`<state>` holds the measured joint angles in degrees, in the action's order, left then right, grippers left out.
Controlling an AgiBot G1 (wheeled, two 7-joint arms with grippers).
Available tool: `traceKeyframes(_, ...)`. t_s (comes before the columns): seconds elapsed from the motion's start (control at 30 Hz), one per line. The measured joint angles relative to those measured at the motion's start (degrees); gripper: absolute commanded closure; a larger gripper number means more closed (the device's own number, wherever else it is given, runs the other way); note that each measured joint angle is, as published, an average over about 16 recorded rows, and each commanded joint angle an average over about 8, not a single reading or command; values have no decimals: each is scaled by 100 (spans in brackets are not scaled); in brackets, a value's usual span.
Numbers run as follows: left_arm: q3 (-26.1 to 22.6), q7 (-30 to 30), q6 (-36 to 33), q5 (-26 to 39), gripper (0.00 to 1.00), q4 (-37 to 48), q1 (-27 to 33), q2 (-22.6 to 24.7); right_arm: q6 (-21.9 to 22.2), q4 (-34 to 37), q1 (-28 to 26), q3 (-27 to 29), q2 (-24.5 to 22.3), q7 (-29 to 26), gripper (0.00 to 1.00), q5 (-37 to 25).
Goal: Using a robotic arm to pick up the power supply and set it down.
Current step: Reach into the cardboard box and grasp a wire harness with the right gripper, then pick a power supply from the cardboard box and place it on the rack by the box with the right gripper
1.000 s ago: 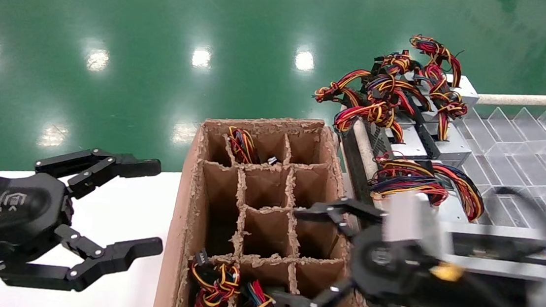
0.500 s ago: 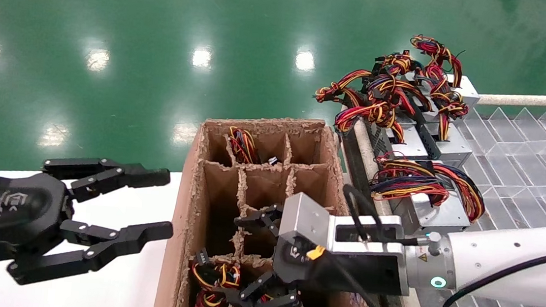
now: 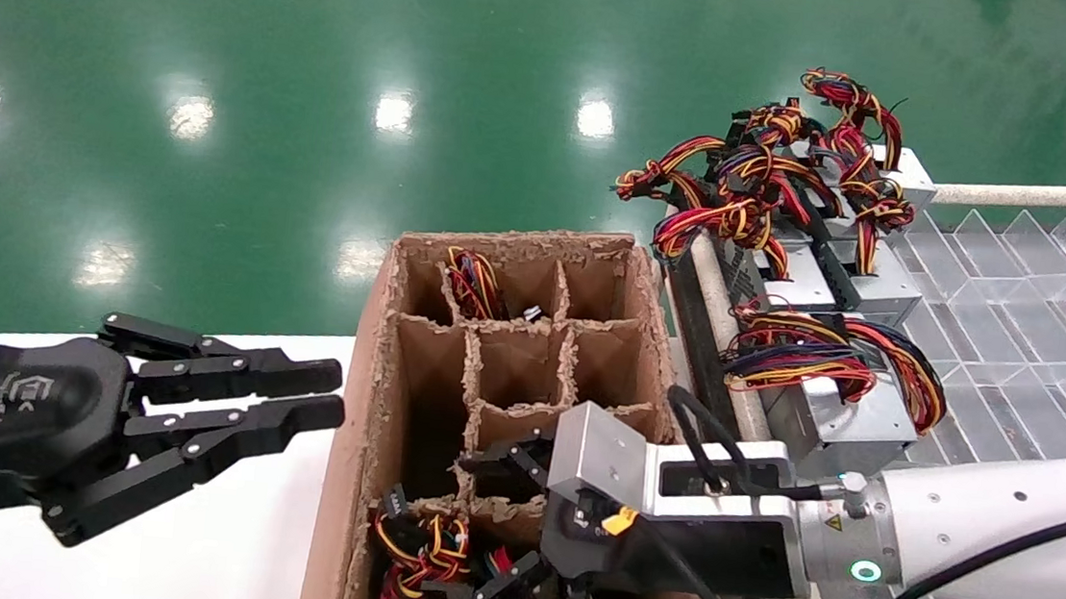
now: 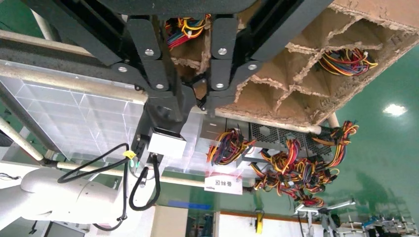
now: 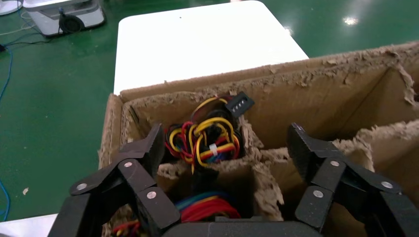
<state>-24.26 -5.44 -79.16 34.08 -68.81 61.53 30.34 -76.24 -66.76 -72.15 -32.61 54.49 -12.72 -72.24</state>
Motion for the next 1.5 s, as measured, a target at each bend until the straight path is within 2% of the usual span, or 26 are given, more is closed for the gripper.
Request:
traceKeyframes(1.1,0,0,0,0,100,0,0,0,-139,65,-117,-120,30,-162,100,-119)
traceKeyframes(1.5,0,0,0,0,100,0,0,0,-391,227,-323,52,-50,-93,100,230)
